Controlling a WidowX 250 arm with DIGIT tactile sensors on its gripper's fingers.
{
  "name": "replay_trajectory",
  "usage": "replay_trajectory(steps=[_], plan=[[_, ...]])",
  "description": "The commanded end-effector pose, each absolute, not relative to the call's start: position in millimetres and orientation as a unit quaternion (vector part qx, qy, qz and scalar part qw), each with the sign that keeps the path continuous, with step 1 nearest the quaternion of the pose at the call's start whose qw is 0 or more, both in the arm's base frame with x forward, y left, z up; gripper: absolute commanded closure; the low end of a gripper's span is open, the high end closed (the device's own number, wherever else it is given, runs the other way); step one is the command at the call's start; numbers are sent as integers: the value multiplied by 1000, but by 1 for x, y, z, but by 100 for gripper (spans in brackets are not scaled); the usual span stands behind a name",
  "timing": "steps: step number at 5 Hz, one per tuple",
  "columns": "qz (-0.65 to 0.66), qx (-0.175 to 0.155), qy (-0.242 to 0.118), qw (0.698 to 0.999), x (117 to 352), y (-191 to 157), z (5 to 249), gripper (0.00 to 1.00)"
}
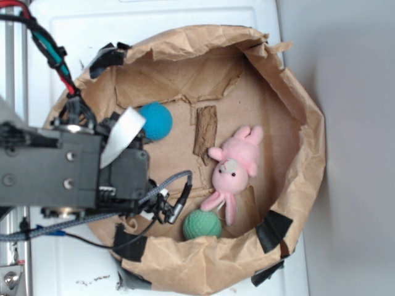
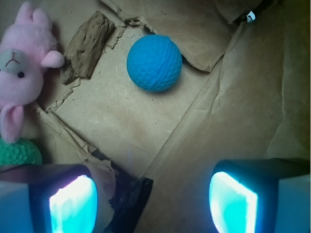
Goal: Grab the wood chip.
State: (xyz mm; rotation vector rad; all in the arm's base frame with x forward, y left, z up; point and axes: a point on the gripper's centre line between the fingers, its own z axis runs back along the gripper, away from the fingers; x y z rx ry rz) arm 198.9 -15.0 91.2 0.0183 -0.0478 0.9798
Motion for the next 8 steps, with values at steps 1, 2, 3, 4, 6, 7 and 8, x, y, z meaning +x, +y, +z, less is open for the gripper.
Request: replay_trajectory(steps=[1,2,3,4,6,7,8], plan=[[506,12,-37,861,234,1,92,0],[526,8,-43,849,239,4,94,0],[541,-1,-57,839,244,6,95,0],[544,-15,-84,835,245,14,92,0],[573,-33,-101,813,296,45,92,0],[583,-37,-99,805,320,64,94,0],[588,-39,-95,802,331,70,91,0]])
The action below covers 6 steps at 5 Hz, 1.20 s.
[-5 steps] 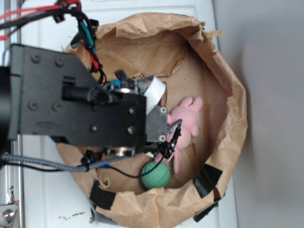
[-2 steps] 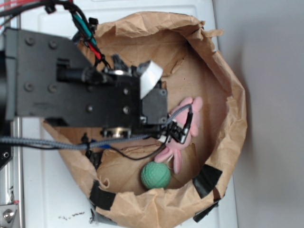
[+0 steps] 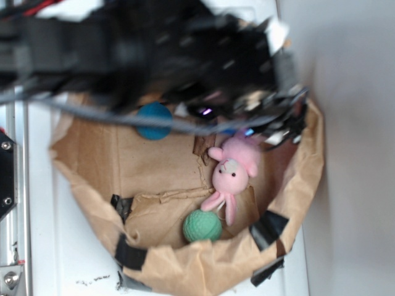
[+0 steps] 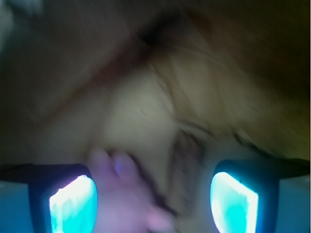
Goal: Grab the wood chip.
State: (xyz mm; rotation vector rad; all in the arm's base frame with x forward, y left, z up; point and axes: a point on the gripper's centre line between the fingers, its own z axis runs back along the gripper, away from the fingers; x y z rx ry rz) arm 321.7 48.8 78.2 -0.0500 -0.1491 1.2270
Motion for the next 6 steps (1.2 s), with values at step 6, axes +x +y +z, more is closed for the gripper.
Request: replay_trajectory(steps=[6], plan=[[534,-41,-76,841,301,54,84,0]])
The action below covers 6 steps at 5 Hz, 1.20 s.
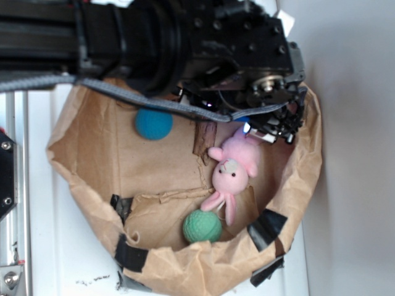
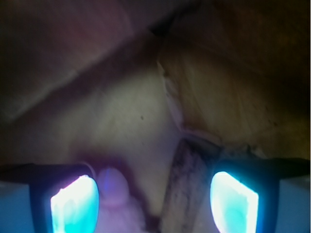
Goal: Grab the wood chip.
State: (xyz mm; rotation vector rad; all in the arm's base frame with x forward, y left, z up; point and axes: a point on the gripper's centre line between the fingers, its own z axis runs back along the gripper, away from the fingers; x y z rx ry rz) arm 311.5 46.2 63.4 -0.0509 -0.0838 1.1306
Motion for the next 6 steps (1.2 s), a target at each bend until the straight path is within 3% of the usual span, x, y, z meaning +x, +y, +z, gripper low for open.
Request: replay_trajectory(steps=[1,4,6], plan=[[535,-36,-82,840,305,52,78,0],[539,-28,-76,838,303,42,66,0],[540,-10,-73,838,295,37,27,0]])
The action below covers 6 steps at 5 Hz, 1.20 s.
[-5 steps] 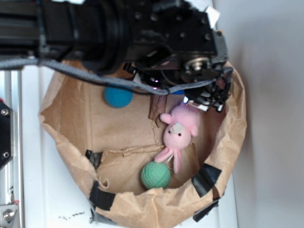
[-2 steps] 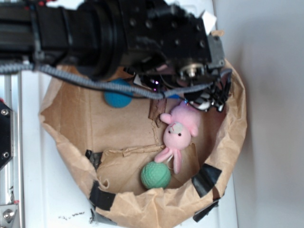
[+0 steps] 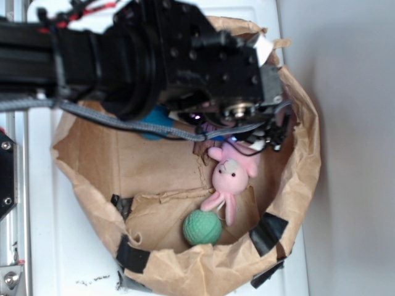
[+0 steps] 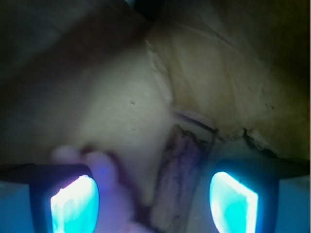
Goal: Grab the wood chip.
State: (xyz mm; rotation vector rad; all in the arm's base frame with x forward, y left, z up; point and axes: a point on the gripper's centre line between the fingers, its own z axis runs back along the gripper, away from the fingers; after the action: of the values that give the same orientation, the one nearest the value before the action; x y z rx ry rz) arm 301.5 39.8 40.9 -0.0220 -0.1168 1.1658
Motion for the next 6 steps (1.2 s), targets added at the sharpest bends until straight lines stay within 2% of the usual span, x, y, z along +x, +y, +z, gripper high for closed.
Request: replay_trajectory(steps=[1,2,4,6], plan=[[536,-8,-68,842,296,27,12,0],[545,-10,-62,836,296,27,7,100],[539,-27,-76,838,295,32,31,100],[526,-65,-94,843,289,37,60,100]])
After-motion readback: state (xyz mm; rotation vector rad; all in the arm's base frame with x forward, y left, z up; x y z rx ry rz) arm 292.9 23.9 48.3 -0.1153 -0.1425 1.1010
